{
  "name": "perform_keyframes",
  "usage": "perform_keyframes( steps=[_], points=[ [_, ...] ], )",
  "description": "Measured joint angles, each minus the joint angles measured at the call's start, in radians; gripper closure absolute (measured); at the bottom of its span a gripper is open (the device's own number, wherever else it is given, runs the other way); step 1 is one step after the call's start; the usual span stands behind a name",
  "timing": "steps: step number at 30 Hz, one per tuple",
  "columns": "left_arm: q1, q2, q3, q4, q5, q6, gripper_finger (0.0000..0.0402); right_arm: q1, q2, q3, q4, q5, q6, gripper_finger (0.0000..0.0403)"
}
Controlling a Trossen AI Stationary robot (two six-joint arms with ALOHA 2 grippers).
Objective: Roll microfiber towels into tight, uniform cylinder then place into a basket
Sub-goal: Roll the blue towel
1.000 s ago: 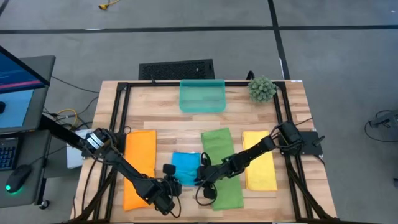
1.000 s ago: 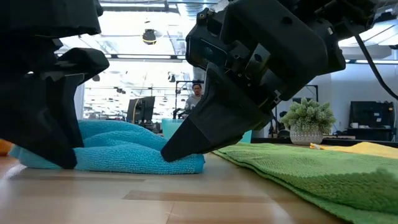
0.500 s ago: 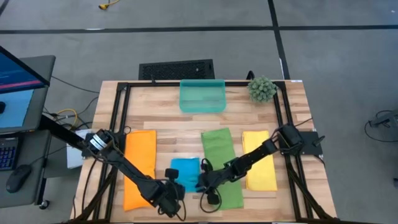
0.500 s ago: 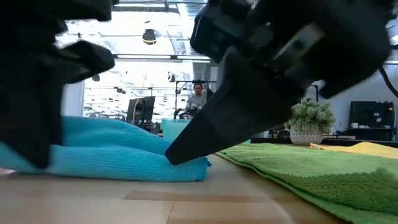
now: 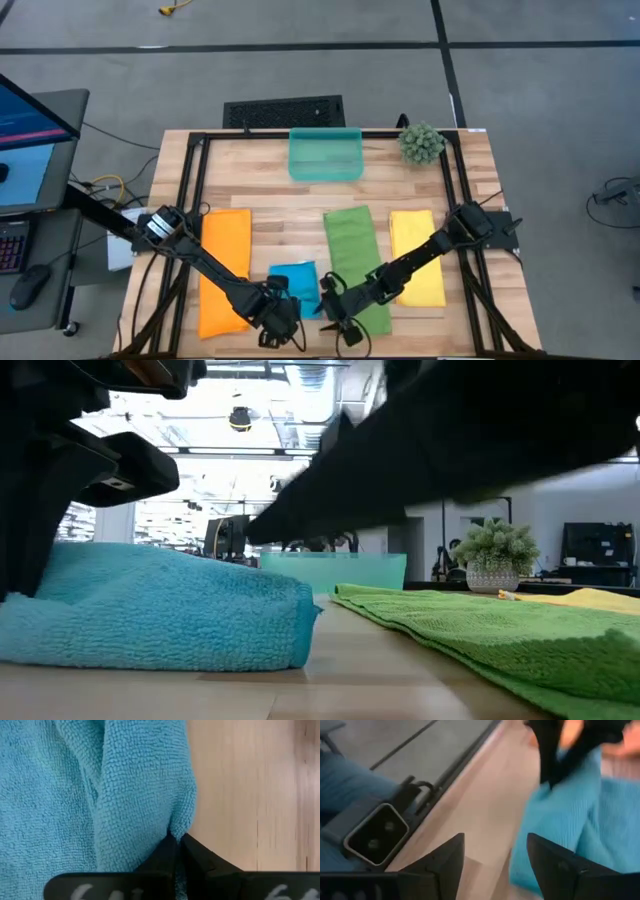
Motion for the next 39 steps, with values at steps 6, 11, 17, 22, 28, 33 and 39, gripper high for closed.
perform_keyframes(
  steps=[6,11,17,22,28,33,39],
  points=[
    [0.006,-0.001,0.001,0.0,0.018,-0.017,0.0401,0.02,-0.002,0.029,0.003,0.071,-0.186,0.0168],
    [0.006,-0.002,0.002,0.0,0.021,-0.019,0.0401,0.003,-0.001,0.029,-0.094,0.11,-0.272,0.0175],
    [0.006,-0.003,0.002,-0.001,0.029,-0.029,0.0401,-0.026,-0.001,0.029,-0.1,0.107,-0.276,0.0177],
    [0.005,-0.004,0.002,-0.001,0.044,-0.029,0.0401,-0.026,-0.001,0.029,-0.097,0.049,-0.274,0.0178],
    [0.005,-0.004,0.002,0.0,0.044,-0.029,0.0401,-0.023,-0.001,0.029,-0.098,0.053,-0.274,0.0178],
    [0.006,-0.004,0.002,0.035,0.042,-0.029,0.0401,-0.037,-0.001,0.029,-0.086,0.054,-0.258,0.0178],
    [0.006,-0.004,0.003,0.051,0.036,-0.029,0.0401,-0.034,0.009,0.03,-0.101,0.051,-0.239,0.0178]
  ],
)
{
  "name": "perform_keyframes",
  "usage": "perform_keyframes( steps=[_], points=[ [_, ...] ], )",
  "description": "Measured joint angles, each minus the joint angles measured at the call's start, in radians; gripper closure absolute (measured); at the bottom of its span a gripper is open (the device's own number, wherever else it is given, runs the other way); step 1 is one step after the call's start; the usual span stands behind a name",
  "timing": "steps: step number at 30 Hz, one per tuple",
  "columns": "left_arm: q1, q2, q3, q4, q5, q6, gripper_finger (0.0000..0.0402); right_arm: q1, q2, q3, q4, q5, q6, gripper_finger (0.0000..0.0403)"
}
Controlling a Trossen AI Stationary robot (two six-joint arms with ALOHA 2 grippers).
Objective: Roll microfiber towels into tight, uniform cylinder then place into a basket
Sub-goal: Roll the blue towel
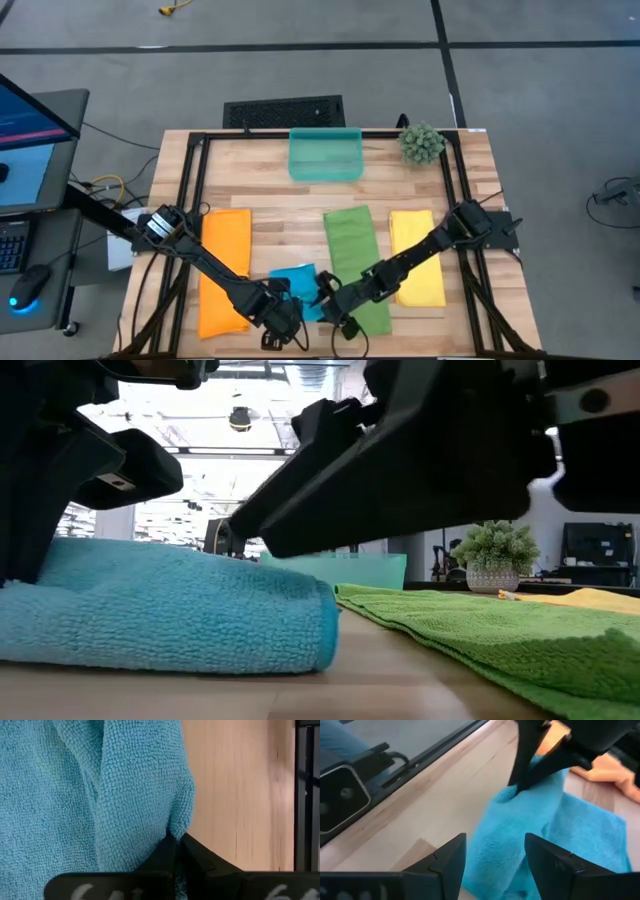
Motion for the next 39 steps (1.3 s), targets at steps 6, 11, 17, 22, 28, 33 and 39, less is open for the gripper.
perform_keyframes(
  steps=[6,11,17,22,28,33,39],
  points=[
    [0.005,0.0,0.0,0.0,-0.001,0.0,0.0401,0.02,0.091,0.025,0.029,0.012,0.009,0.0178],
    [0.004,0.0,0.0,0.001,0.001,0.001,0.0401,0.019,0.13,0.057,0.027,0.02,0.053,0.0178],
    [0.004,-0.015,0.001,0.007,0.007,0.0,0.0401,0.004,0.131,0.059,0.014,0.014,0.152,0.0178],
    [0.004,-0.057,0.001,0.012,0.019,-0.017,0.0401,0.004,0.132,0.064,0.016,0.027,0.182,0.0203],
    [0.005,-0.104,0.001,-0.001,0.016,-0.034,0.0401,0.0,0.134,0.063,0.021,0.035,0.247,0.0296],
    [0.005,-0.105,0.001,-0.014,0.02,-0.033,0.0401,0.0,0.134,0.063,0.028,0.03,0.354,0.038],
    [0.0,-0.105,0.001,-0.065,0.021,-0.033,0.0401,-0.011,0.136,0.062,0.07,-0.071,0.598,0.0359]
  ],
)
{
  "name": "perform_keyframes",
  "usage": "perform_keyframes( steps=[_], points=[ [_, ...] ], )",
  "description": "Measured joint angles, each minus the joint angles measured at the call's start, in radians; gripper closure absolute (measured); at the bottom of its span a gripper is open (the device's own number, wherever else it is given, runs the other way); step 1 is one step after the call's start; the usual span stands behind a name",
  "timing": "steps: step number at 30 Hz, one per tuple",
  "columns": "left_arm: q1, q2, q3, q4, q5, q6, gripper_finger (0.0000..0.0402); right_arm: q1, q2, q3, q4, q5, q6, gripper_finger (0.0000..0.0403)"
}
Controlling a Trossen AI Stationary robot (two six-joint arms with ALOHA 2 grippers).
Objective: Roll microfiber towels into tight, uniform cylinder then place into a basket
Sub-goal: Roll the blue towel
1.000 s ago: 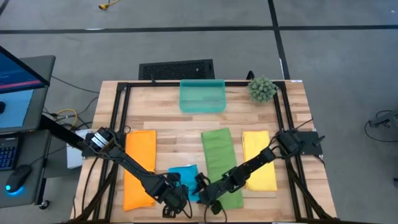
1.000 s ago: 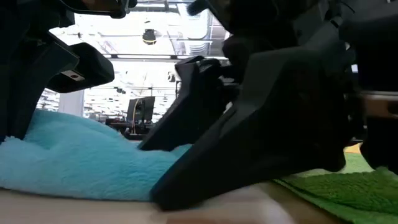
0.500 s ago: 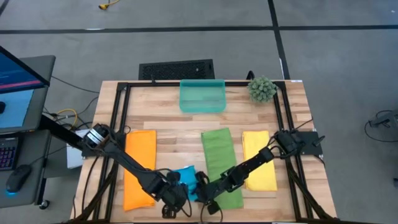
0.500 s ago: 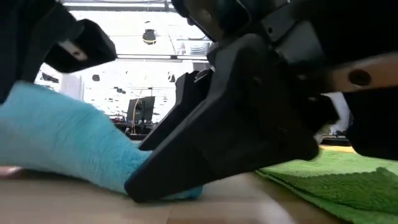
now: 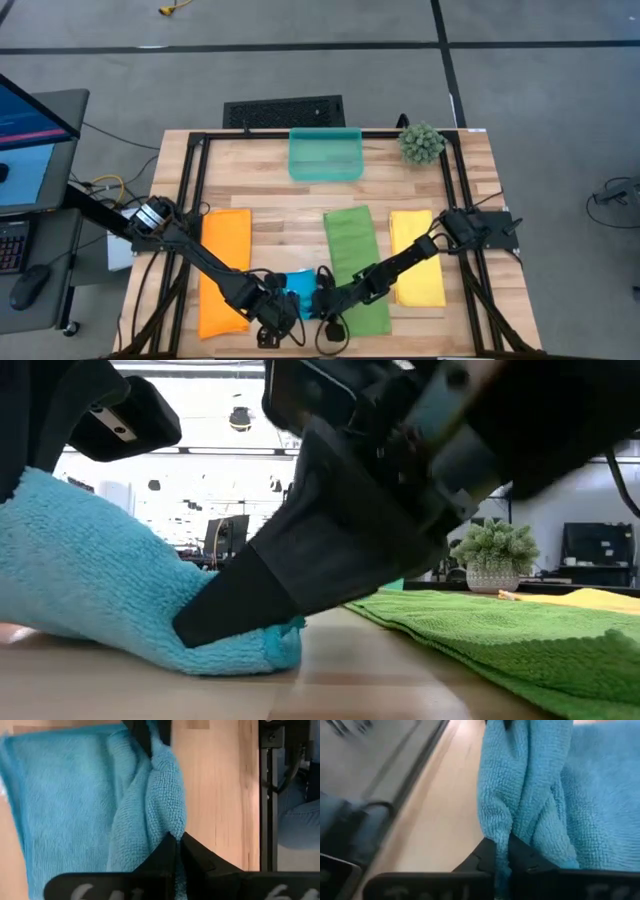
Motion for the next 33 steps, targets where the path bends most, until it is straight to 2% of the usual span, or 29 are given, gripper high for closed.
perform_keyframes(
  steps=[4,6,12,16,20,25,33],
  points=[
    [-0.01,0.0,0.001,-0.013,-0.01,0.0,0.0395,-0.009,0.001,-0.001,0.019,-0.076,0.156,0.0367],
    [-0.021,0.0,0.001,-0.016,-0.018,0.012,0.0386,-0.008,0.001,0.0,0.03,-0.081,0.187,0.0381],
    [-0.042,0.001,0.001,-0.03,0.002,0.044,0.0352,-0.006,-0.001,-0.001,0.049,-0.091,0.263,0.0379],
    [-0.05,0.002,0.001,-0.029,-0.007,0.043,0.0318,-0.012,-0.002,0.0,0.059,-0.097,0.331,0.0367],
    [-0.054,0.003,0.001,-0.037,-0.056,0.042,0.0272,-0.011,-0.001,-0.001,0.087,-0.114,0.35,0.0381],
    [-0.053,0.003,0.001,-0.095,-0.056,0.008,0.023,-0.01,-0.001,0.0,0.09,-0.112,0.432,0.0381],
    [-0.143,0.004,0.001,-0.081,-0.286,0.076,0.0229,-0.01,-0.002,0.0,0.102,-0.112,0.475,0.038]
  ],
)
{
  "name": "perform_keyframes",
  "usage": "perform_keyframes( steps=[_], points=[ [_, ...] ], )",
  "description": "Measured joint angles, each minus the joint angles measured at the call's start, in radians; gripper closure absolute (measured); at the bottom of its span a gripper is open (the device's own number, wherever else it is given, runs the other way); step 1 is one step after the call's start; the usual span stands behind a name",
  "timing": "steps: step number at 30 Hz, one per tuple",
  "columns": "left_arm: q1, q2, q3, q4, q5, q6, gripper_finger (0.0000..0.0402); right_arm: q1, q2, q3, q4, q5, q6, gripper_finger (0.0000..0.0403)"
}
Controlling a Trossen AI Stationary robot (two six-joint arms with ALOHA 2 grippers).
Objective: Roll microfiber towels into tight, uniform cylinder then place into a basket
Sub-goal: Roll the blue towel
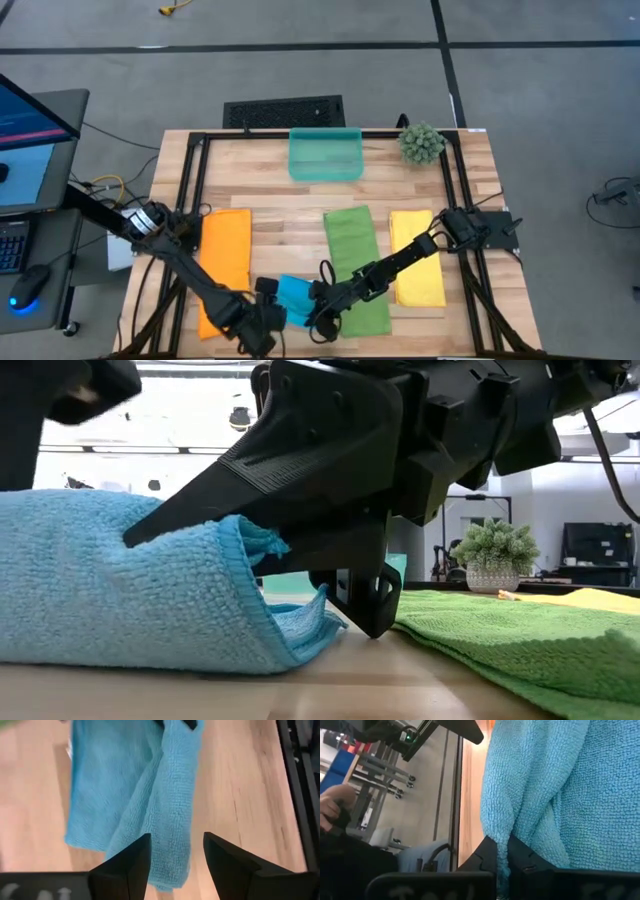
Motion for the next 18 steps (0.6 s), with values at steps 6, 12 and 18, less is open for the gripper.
perform_keyframes(
  steps=[6,12,18],
  points=[
    [-0.093,0.006,0.0,0.051,-0.15,0.03,0.0233,-0.001,0.0,-0.001,0.005,-0.001,0.002,0.0381],
    [-0.126,0.008,-0.1,0.273,-0.162,0.051,0.0233,-0.001,0.001,-0.002,0.026,-0.004,0.007,0.0378],
    [-0.118,0.008,-0.175,0.288,-0.175,-0.001,0.0233,0.001,0.001,-0.002,0.029,-0.003,0.007,0.0381]
  ],
)
